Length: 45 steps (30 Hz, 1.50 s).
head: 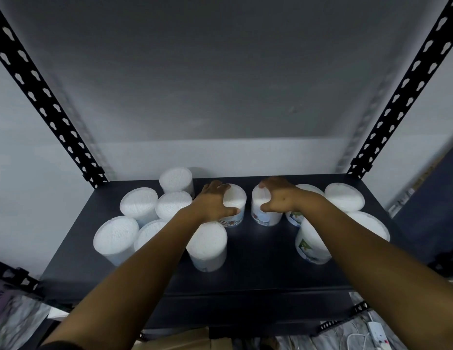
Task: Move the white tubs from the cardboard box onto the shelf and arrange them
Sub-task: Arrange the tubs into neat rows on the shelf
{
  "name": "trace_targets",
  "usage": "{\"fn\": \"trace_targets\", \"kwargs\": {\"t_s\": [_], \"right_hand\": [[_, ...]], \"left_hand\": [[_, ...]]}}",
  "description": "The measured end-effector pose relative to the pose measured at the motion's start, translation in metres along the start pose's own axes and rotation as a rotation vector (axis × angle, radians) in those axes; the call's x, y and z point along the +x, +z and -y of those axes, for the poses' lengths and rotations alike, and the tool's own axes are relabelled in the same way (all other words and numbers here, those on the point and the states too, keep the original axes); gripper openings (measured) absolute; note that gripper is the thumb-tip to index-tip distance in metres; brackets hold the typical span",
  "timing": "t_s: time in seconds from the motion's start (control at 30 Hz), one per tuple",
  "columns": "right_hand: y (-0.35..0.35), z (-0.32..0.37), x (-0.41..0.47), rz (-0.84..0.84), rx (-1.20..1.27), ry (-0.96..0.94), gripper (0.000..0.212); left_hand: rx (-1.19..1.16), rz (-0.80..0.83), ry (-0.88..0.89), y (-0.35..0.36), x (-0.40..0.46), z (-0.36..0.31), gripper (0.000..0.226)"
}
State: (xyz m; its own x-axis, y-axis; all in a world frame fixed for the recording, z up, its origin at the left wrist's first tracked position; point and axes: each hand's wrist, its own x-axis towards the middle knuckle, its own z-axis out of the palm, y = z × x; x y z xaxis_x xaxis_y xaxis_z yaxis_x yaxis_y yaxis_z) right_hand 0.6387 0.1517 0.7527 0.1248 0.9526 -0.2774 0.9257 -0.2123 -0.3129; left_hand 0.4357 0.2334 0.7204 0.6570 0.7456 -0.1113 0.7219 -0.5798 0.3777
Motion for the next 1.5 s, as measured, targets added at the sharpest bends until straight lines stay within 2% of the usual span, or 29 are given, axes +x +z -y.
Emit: {"fn": "trace_targets", "kwargs": {"t_s": [0.1,0.2,0.33,0.6,0.73,0.8,0.97,1.1,1.2,1.3,1.5], "right_hand": [[-0.003,-0.003,-0.001,0.032,0.077,0.002,0.059],[-0.002,-0.004,0.000,-0.025,0.093,-0.002,0.054],[0.005,-0.004,-0.003,-0.048,0.073,-0.030,0.068],[0.003,-0.008,-0.008,-0.022,0.112,-0.046,0.065],[0.005,-0.006,-0.011,-0.084,0.103,-0.034,0.078],[0.005,-0.005,-0.011,-0.093,0.051,-0.039,0.076],[0.002,-0.005,-0.011,0.000,0.052,-0.053,0.077],[0.002,-0.008,-0.012,-0.034,0.116,-0.039,0.077],[0.002,-0.010,-0.012,-0.059,0.051,-0.021,0.079],[0.003,-0.008,-0.012,-0.036,-0.011,-0.023,0.081],[0.002,-0.006,-0.016,0.032,0.026,-0.050,0.088]], "left_hand": [[0.001,-0.025,-0.004,0.001,-0.001,-0.003,0.081],[0.008,-0.040,-0.010,0.001,-0.003,-0.005,0.080],[0.013,-0.020,-0.018,0.002,-0.005,-0.005,0.080],[0.024,-0.019,-0.019,0.002,-0.010,-0.007,0.078],[0.031,-0.026,-0.016,0.001,-0.014,-0.008,0.078],[0.031,-0.025,-0.015,0.001,-0.015,-0.009,0.077],[0.024,-0.031,-0.016,0.000,-0.017,-0.011,0.077],[0.012,-0.024,-0.017,0.002,-0.020,-0.011,0.079],[-0.008,0.007,-0.022,0.003,-0.021,-0.011,0.082],[-0.020,0.010,-0.017,0.004,-0.021,-0.013,0.081],[-0.031,-0.010,-0.027,0.005,-0.023,-0.014,0.081]]}}
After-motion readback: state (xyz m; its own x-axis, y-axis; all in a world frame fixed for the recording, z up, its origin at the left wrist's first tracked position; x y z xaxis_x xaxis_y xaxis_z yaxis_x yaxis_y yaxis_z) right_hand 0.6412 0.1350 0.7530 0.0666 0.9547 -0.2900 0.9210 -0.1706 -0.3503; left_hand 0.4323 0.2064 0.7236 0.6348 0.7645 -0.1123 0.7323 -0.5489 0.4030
